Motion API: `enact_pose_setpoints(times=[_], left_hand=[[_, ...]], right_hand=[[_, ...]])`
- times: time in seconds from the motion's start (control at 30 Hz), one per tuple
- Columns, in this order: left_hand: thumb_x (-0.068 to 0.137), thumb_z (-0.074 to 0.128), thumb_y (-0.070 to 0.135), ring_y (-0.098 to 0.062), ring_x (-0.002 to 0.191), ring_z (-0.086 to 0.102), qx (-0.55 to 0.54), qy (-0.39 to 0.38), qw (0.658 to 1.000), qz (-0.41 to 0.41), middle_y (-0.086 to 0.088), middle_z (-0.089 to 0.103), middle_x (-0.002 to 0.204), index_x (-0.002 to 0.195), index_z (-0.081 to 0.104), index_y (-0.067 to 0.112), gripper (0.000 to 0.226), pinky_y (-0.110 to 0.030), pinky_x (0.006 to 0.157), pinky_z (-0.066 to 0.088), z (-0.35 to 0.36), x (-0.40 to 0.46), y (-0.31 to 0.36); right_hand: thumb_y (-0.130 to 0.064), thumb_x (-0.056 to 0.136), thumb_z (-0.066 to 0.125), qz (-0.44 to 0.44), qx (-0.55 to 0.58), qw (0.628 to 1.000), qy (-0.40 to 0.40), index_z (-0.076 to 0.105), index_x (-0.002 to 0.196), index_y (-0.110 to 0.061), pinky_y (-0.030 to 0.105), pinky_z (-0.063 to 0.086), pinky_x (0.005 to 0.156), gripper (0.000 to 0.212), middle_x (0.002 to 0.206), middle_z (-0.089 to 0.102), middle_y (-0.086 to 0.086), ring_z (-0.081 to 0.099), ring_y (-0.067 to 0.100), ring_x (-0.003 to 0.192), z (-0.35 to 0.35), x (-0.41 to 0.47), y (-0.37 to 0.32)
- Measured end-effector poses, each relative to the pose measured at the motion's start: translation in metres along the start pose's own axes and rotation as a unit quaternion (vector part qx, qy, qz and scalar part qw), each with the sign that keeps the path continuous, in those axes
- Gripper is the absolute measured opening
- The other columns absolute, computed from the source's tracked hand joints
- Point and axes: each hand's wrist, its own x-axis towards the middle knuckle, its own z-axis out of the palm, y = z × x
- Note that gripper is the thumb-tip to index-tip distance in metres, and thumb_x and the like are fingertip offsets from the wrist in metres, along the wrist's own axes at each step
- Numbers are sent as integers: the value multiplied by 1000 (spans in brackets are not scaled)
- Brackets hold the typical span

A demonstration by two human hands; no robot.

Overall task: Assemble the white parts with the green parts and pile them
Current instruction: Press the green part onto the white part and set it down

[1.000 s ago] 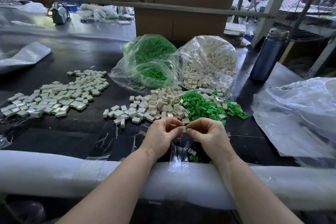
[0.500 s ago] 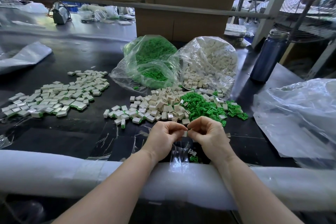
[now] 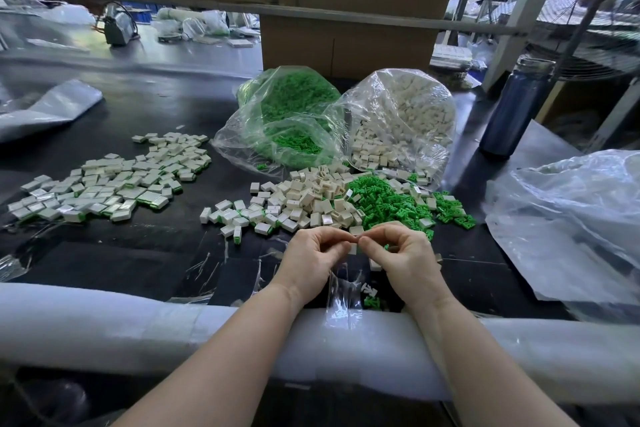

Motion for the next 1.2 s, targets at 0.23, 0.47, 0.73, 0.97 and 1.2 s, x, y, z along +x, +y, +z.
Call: enact_pose_setpoints(times=[0.23,0.47,0.73,0.97,1.2], left_hand=[[86,62,4,-2,71,61,-13,22,1000,-9,2,68,79,85,69,16,15,-10,67,48,0,2,-3],[89,58,4,-11,73,63,-37,18,999,-14,-3,67,81,87,68,16,16,-15,68,52,-1,1,-1],[94,51,14,-13,71,57,-17,2,1000,-4,-4,61,75,86,60,15,12,-21,70,51,1,-1,1],[88,59,8,-7,70,60,-20,0,1000,-7,0,64,74,84,63,16,10,-15,68,52,1,1,-1],[86,62,8,-12,76,62,0,-17,1000,-18,-4,66,78,82,65,16,10,-25,76,55,1,1,-3]], right_hand=[[-24,85,66,57,-185,979,63,61,64,-21,26,42,60,22,61,60,-6,56,14,64,-1,1,10],[5,84,60,-7,-49,999,1,65,93,-30,15,52,72,37,85,67,-10,62,3,79,1,-2,0],[-1,81,68,-17,-18,1000,6,69,78,-25,9,47,68,24,77,69,-11,63,-2,71,2,-3,-1],[-10,83,68,19,-9,1000,0,68,74,-17,21,54,62,12,69,69,1,64,11,64,1,-2,-1],[-6,84,67,59,0,998,-28,65,67,-15,14,45,47,19,53,61,-7,56,0,45,1,-1,-1]])
